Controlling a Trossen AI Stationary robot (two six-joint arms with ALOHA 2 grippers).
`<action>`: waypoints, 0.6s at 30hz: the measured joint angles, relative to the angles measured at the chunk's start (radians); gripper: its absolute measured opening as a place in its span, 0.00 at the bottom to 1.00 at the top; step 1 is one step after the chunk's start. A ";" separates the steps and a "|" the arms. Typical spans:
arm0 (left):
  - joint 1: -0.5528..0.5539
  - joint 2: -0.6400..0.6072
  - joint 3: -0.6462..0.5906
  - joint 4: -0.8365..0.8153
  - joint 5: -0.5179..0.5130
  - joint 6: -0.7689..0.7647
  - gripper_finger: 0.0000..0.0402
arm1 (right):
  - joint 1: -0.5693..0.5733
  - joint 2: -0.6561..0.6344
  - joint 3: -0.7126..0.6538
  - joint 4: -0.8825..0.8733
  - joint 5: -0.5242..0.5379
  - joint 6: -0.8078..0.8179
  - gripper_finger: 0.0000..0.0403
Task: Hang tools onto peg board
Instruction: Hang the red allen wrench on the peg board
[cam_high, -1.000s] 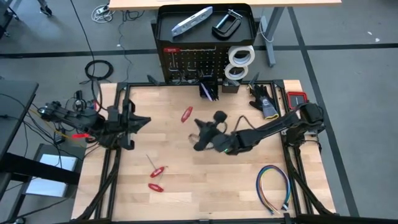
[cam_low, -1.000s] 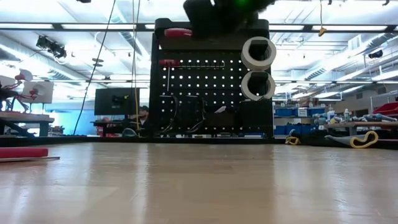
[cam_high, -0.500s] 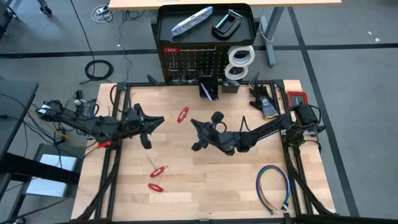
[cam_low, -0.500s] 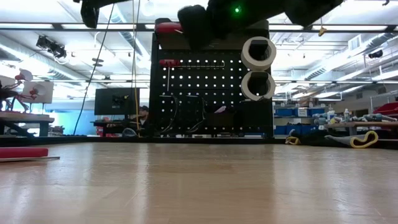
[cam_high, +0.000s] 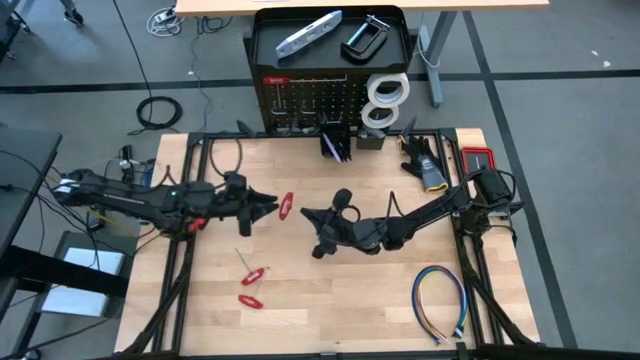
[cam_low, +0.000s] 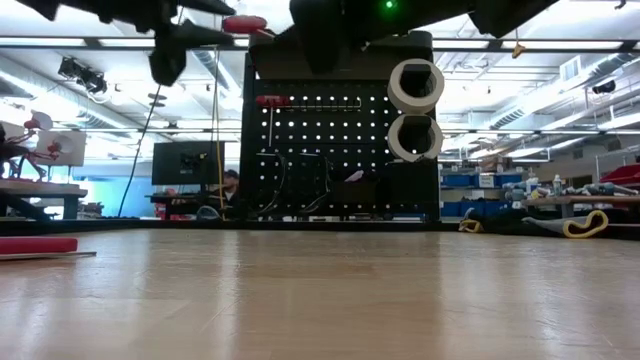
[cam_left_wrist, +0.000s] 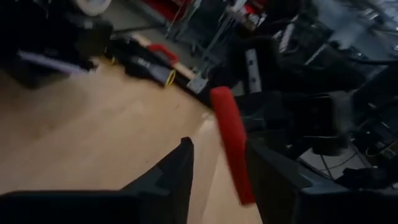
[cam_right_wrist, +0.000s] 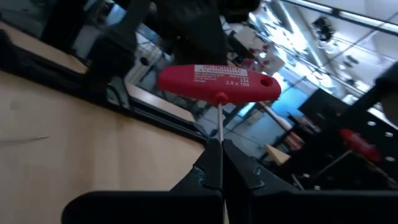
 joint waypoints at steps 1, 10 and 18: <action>0.010 0.016 0.000 0.001 0.013 -0.013 0.37 | 0.000 0.000 0.000 -0.008 -0.007 0.006 0.02; 0.074 0.118 0.000 0.108 0.199 -0.031 0.38 | -0.011 0.000 0.000 -0.070 -0.023 0.066 0.02; 0.114 0.151 0.000 0.131 0.200 -0.004 0.37 | -0.013 0.000 0.000 -0.095 -0.019 0.083 0.02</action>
